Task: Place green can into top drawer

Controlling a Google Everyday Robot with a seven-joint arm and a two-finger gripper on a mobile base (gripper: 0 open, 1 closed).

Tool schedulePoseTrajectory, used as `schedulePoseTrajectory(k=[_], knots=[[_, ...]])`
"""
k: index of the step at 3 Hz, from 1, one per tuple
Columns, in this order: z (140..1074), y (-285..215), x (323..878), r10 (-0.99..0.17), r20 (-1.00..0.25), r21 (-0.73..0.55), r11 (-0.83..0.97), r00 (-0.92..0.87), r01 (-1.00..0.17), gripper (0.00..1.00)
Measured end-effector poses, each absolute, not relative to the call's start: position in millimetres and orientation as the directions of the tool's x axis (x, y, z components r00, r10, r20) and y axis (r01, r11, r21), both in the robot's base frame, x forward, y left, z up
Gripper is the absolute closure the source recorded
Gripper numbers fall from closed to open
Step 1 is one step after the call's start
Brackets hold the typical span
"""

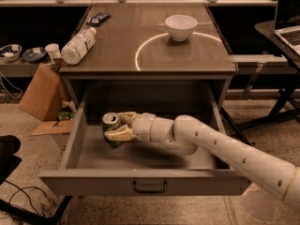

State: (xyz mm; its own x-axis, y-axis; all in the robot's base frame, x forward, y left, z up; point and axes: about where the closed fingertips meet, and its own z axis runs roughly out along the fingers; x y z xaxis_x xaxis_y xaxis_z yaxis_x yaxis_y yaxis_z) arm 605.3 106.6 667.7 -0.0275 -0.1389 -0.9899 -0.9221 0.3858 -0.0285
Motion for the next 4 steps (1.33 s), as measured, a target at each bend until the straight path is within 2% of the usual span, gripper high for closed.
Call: schedulePoseTrajectory(k=[1, 2, 3, 4], knots=[[660.5, 106.2, 609.3, -0.151, -0.988, -0.028, 0.405, -0.037, -0.914, 0.86], [660.6, 106.2, 609.3, -0.151, -0.988, -0.028, 0.405, -0.037, -0.914, 0.63], [660.6, 106.3, 609.3, -0.151, -0.988, -0.028, 0.405, -0.037, -0.914, 0.32], [660.6, 106.3, 609.3, -0.151, -0.988, -0.028, 0.405, -0.037, -0.914, 0.09]])
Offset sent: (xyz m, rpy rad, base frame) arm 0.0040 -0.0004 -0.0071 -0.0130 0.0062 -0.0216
